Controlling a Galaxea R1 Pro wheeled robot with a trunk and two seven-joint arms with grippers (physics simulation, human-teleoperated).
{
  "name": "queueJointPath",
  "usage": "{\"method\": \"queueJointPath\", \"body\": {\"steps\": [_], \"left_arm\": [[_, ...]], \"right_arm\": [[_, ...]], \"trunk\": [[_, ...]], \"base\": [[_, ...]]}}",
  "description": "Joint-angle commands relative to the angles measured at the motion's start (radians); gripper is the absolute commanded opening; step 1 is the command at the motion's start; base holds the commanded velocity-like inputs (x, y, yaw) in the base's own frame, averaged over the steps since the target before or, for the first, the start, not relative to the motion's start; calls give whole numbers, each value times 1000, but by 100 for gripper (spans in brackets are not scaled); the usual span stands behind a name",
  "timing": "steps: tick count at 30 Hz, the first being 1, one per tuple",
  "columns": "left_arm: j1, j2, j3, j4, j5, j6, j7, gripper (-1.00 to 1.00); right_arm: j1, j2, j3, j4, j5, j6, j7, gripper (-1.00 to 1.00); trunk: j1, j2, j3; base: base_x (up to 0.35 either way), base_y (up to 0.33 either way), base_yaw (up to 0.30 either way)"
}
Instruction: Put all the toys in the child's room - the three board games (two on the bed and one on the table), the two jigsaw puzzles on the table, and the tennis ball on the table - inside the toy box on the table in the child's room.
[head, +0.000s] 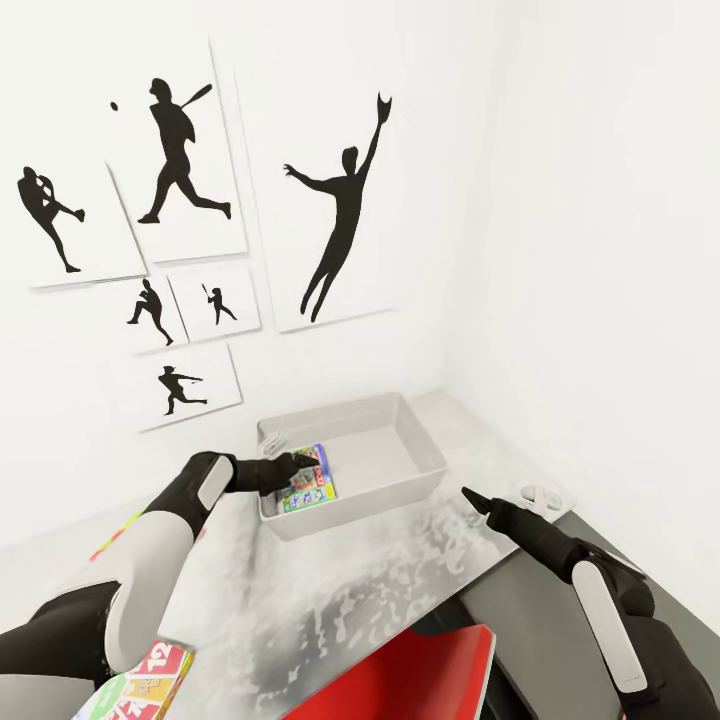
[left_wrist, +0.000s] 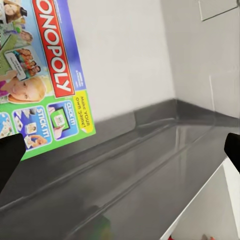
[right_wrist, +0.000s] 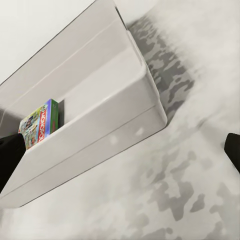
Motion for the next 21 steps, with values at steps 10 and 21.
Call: {"method": "queueJointPath", "body": {"steps": [10, 21], "left_arm": [[-1, 4, 3, -30, 2, 39, -81, 100], [1, 9, -1, -125, 1, 114, -169, 100]], "right_arm": [[-1, 0, -2, -1, -2, 6, 4, 100], [-1, 0, -2, -1, -1, 6, 3, 100]], "trunk": [[1, -2, -2], [1, -2, -2]], "base": [[0, 0, 0], [0, 0, 0]]}}
